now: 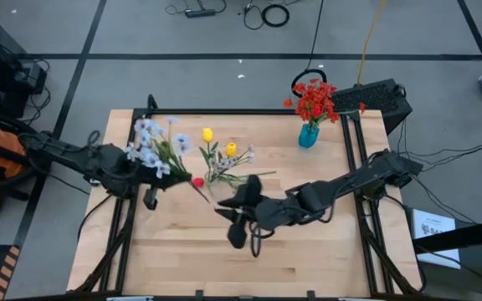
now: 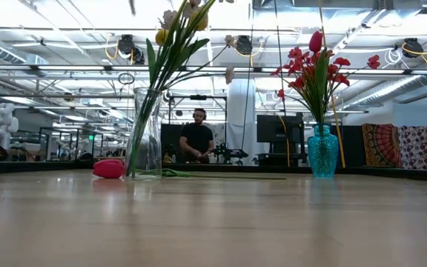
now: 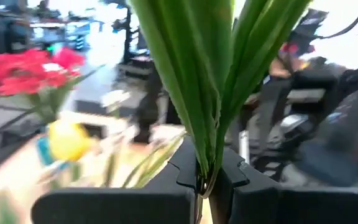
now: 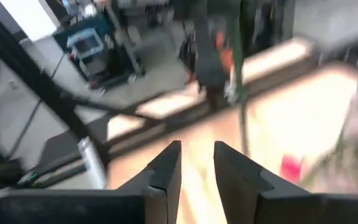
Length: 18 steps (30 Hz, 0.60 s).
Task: Sort flowers into vase by color
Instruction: Put the white flowers into the transparent flower vase
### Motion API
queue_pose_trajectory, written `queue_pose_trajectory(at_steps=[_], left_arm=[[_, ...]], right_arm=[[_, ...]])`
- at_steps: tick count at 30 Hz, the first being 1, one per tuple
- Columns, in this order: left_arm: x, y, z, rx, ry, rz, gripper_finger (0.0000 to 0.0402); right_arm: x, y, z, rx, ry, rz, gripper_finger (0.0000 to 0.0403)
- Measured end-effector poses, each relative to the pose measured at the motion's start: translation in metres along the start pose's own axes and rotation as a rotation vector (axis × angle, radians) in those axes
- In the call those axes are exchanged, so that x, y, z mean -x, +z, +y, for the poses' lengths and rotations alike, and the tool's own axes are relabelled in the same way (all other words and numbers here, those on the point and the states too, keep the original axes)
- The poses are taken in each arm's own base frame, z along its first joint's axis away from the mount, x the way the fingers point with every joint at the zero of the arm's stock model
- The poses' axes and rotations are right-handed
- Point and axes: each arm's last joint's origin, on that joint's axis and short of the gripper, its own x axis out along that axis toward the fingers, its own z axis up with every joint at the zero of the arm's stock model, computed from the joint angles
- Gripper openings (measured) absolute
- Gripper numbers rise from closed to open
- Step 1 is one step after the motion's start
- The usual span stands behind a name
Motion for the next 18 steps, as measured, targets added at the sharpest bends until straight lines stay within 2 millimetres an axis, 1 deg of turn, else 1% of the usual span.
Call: queue_pose_trajectory(at_steps=[3, 6, 9, 12, 15, 18], left_arm=[[0.009, -0.002, 0.006, -0.019, 0.074, 0.04, 0.0013], [0.009, -0.009, 0.011, -0.041, 0.162, 0.102, 0.0012], [0.003, -0.019, 0.016, -0.074, 0.251, 0.165, 0.0012], [-0.005, -0.022, 0.02, -0.12, 0.291, 0.178, 0.0012], [-0.016, -0.02, 0.024, -0.134, 0.32, 0.143, 0.0012], [-0.024, -0.021, 0.031, -0.13, 0.358, 0.138, 0.0011]], right_arm=[[0.017, -0.01, 0.0, -0.083, -0.003, 0.144, 0.0081], [0.028, -0.029, 0.001, -0.101, -0.05, 0.31, 0.0063], [0.042, -0.051, -0.002, -0.071, -0.149, 0.465, 0.0037], [0.053, -0.074, -0.009, -0.051, -0.273, 0.574, 0.0009], [0.062, -0.089, -0.019, -0.024, -0.321, 0.623, 0.0003], [0.072, -0.093, -0.032, -0.06, -0.24, 0.621, 0.0001]])
